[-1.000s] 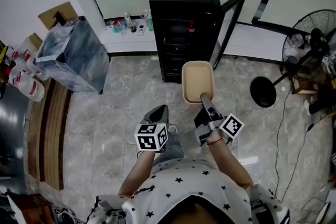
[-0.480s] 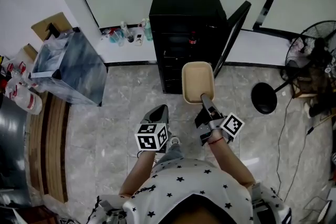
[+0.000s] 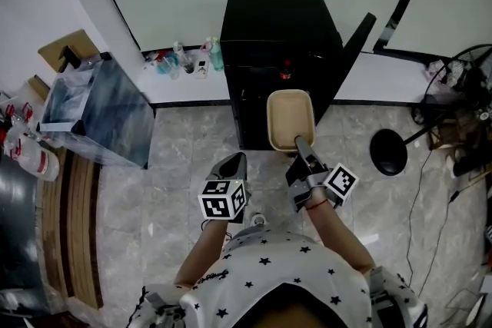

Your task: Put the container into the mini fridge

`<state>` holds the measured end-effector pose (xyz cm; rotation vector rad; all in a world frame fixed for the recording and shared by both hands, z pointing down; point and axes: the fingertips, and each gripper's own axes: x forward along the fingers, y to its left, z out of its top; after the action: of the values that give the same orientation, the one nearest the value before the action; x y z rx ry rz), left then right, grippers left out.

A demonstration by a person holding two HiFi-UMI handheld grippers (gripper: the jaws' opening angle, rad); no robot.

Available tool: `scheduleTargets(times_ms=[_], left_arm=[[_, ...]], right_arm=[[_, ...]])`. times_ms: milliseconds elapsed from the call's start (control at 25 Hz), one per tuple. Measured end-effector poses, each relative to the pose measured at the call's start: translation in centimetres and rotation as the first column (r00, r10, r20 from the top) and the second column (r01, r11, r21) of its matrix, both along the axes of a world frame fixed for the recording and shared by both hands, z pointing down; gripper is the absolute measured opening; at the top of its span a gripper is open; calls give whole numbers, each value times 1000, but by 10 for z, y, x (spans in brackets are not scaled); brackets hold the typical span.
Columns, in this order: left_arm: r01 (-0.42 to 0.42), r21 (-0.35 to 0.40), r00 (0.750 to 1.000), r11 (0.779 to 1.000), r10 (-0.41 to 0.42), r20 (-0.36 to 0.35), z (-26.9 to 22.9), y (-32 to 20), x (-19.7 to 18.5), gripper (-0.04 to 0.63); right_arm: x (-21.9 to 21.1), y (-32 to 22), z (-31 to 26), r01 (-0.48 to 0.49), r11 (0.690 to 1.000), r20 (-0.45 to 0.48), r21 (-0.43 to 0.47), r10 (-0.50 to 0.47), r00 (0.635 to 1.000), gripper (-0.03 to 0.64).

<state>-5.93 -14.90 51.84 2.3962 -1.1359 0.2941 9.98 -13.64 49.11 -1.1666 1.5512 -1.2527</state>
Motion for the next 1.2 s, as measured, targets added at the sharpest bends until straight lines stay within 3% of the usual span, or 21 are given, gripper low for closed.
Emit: scheduleTargets(times_ms=[560,1200], left_arm=[[-24,-1,1000,1000,24,13,4,-60,5,12],[46,-11,999,999,-46,12,6,-124,20,12]], right_arm=[[6,-65,8,-28,1000,39,-7,28,999,213],[29,-141,17,24,999,46,-28,-23,999,213]])
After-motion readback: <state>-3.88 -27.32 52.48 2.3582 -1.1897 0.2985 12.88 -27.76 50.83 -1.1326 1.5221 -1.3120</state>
